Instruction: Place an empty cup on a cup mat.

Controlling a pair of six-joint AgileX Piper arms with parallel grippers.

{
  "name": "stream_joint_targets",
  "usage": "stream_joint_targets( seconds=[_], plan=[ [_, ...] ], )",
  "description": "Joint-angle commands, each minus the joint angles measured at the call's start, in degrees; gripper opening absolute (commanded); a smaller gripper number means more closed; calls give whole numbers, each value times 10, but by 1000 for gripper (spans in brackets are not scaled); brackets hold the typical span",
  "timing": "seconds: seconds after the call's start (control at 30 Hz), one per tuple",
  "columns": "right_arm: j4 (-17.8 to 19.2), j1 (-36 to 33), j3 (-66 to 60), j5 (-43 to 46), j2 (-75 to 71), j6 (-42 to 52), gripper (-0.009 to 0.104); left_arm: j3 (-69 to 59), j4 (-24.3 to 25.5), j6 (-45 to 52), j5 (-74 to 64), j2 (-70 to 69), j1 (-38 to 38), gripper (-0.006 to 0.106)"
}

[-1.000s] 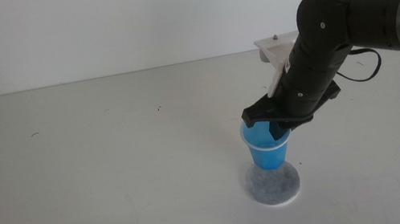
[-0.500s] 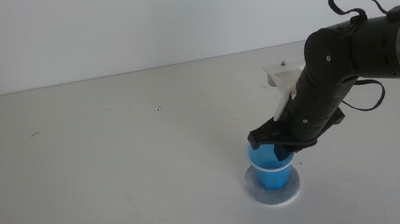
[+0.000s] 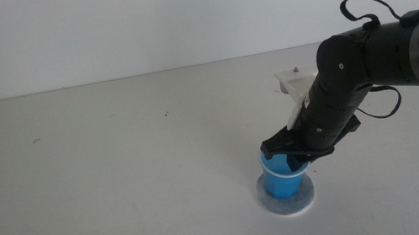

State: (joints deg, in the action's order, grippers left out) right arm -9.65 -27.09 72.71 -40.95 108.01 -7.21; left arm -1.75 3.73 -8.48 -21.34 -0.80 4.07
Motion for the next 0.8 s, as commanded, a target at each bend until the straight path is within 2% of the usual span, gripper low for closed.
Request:
stream_joint_targets(
  seconds=[0.0,0.27,0.43,0.53,0.77],
  plan=[
    [8,-1,11,-2,-23,5,14,3,0,-6,38,-2,-1,105],
    [7,-1,26,-15,-31,5,51,3,0,-6,38,-2,-1,105],
    [9,0,47,-27,-65,4,68,3,0,-6,38,-2,-1,105],
    [19,0,68,-50,-92,4,72,3,0,-6,38,-2,-1,105],
    [64,0,95,-100,-178,4,72,3,0,-6,38,-2,-1,105]
  ],
)
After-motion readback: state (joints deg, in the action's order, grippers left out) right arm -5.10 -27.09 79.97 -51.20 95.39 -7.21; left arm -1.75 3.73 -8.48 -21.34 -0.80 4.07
